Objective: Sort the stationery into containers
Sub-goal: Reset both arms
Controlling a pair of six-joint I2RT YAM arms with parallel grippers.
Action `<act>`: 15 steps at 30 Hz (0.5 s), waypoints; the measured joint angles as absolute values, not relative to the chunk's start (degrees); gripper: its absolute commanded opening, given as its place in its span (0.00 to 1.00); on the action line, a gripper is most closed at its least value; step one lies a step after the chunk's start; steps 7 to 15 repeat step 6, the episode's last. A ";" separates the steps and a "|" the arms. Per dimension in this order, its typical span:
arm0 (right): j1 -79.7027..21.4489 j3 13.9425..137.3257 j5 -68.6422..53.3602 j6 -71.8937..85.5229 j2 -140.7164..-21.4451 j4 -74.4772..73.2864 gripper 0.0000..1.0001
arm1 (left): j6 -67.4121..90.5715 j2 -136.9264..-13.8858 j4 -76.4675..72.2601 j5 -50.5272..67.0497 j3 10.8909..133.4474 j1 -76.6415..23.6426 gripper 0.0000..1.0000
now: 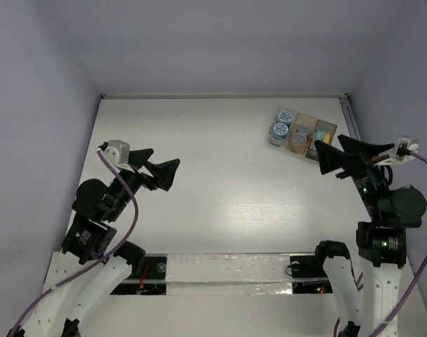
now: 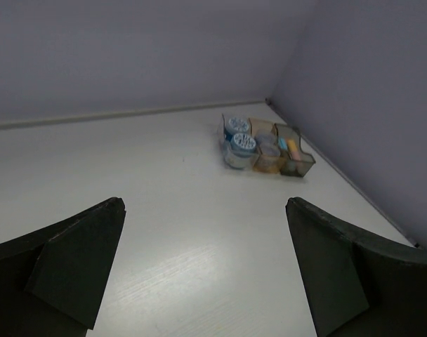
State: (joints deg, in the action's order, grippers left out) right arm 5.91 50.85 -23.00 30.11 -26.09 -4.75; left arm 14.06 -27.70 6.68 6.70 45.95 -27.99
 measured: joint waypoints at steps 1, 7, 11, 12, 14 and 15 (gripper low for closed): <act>5.91 51.09 -23.62 30.20 -25.04 -5.30 1.00 | 14.11 -27.62 6.22 6.37 47.05 -27.99 0.99; 5.91 51.18 -24.53 30.20 -23.88 -10.02 1.00 | 14.31 -26.70 3.86 5.48 49.98 -27.99 0.99; 5.91 51.18 -24.53 30.20 -23.88 -10.02 1.00 | 14.31 -26.70 3.86 5.48 49.98 -27.99 0.99; 5.91 51.18 -24.53 30.20 -23.88 -10.02 1.00 | 14.31 -26.70 3.86 5.48 49.98 -27.99 0.99; 5.91 51.18 -24.53 30.20 -23.88 -10.02 1.00 | 14.31 -26.70 3.86 5.48 49.98 -27.99 0.99; 5.91 51.18 -24.53 30.20 -23.88 -10.02 1.00 | 14.31 -26.70 3.86 5.48 49.98 -27.99 0.99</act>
